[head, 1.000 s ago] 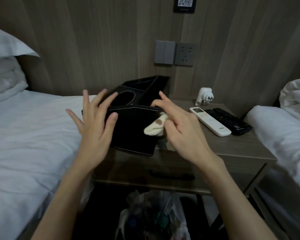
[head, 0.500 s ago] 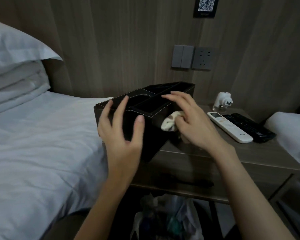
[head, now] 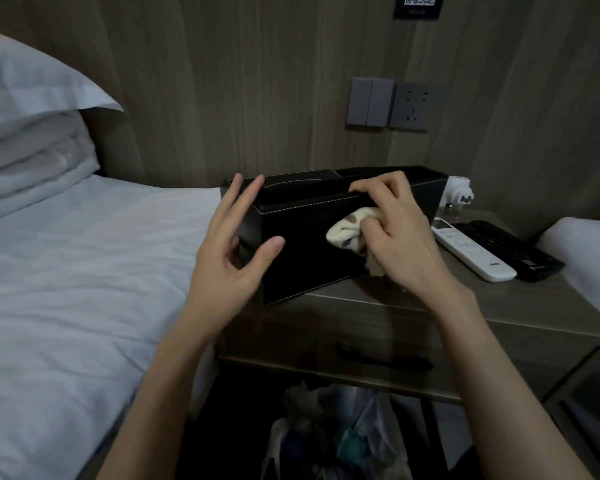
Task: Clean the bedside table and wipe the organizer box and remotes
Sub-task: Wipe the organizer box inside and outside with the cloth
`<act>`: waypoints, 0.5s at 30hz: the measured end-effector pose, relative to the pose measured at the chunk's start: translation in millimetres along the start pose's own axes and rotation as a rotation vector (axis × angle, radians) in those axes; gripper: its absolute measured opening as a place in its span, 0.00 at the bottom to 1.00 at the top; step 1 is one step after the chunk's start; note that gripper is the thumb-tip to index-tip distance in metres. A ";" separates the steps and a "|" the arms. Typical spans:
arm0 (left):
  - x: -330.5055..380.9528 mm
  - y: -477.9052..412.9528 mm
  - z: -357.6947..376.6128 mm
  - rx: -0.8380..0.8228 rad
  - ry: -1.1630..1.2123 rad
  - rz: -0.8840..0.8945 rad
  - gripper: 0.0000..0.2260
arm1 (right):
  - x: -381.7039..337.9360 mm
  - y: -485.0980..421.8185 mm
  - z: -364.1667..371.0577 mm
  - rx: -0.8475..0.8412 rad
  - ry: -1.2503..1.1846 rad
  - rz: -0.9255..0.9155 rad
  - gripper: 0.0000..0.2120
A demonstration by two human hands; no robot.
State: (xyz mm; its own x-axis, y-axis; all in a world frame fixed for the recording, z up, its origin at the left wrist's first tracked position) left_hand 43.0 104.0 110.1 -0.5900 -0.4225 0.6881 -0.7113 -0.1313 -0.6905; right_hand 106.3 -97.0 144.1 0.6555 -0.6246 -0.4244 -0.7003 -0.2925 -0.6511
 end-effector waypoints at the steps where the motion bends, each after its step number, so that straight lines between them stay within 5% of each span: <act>1: -1.6 -0.8 -0.3 -0.022 0.010 -0.007 0.27 | -1.8 2.0 -1.0 -0.001 -0.003 0.006 0.18; 15: -7.5 -7.2 -13.0 0.035 0.119 -0.045 0.23 | -27.3 18.5 -10.7 -0.016 0.059 0.006 0.23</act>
State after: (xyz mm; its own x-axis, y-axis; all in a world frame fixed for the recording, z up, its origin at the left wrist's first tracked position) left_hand 47.6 119.7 112.8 -0.6005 -0.3059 0.7388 -0.7256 -0.1797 -0.6642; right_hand 72.4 -93.1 150.4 0.6339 -0.6677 -0.3903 -0.7091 -0.3002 -0.6381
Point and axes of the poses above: each hand's wrist, its own y-axis away from the middle knuckle, its own z-axis out of the palm, x = y × z, the point moved 6 cm from there along -y, towards the middle knuckle, and after that the axes turned 1 degree about x, right-handed, at the moved point
